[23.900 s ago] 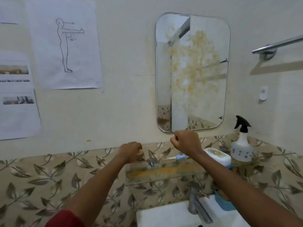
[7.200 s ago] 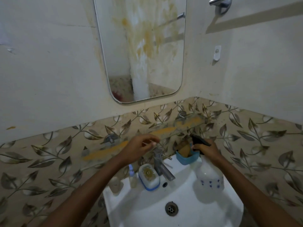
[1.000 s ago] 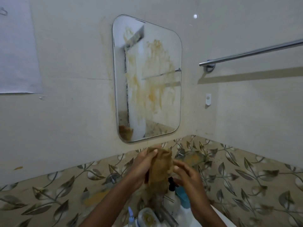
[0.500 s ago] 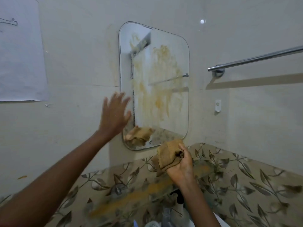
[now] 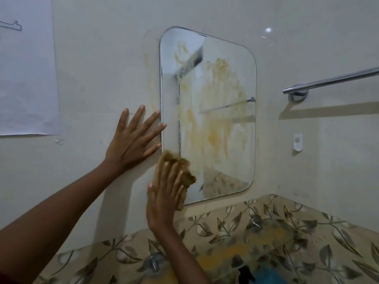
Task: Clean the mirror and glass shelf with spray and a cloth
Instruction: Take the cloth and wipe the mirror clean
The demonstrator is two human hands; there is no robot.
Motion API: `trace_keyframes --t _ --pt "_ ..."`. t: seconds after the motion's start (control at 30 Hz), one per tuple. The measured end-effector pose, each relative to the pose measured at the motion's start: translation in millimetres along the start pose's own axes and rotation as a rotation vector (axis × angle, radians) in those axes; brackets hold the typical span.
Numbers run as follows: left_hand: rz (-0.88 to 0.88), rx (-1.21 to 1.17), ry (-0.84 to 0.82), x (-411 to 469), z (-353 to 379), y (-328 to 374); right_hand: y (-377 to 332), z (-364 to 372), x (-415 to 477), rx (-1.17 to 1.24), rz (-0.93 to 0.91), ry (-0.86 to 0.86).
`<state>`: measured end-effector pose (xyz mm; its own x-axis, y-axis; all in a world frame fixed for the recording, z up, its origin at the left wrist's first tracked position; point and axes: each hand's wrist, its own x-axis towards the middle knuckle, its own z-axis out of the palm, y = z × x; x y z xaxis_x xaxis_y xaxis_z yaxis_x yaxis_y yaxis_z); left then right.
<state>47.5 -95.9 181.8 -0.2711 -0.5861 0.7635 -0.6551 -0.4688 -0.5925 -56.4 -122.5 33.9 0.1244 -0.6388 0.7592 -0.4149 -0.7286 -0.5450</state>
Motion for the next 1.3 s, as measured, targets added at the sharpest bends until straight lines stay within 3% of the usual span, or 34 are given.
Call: trace_keyframes --t 0.07,0.17,0.43,0.63,0.83,1.07,1.23,1.3 --pt "0.003 0.004 0.031 1.0 2.1 -0.1 9.9 18.6 -6.0 -0.038 -0.083 -0.009" --pt "0.002 0.006 0.073 2.0 3.5 0.5 44.5 17.9 -1.6 -0.028 -0.044 0.063" --pt "0.003 0.016 0.127 2.4 6.4 1.0 168.2 -56.3 85.7 0.096 0.449 0.297" --pt "0.0 0.031 0.132 2.5 5.9 1.2 199.9 -96.0 144.4 0.254 0.597 0.382" --pt "0.003 0.054 0.133 2.3 6.7 0.9 125.3 -57.7 111.4 0.067 0.276 0.324" --pt "0.011 0.012 0.1 1.3 1.7 0.8 23.8 2.8 46.6 -0.112 -0.284 0.156" --pt "0.012 -0.028 0.121 0.7 1.8 0.6 26.8 -4.3 54.4 -0.149 -0.413 0.141" --pt "0.007 -0.022 0.136 0.5 3.5 1.2 35.4 -12.2 68.2 -0.101 -0.37 0.172"
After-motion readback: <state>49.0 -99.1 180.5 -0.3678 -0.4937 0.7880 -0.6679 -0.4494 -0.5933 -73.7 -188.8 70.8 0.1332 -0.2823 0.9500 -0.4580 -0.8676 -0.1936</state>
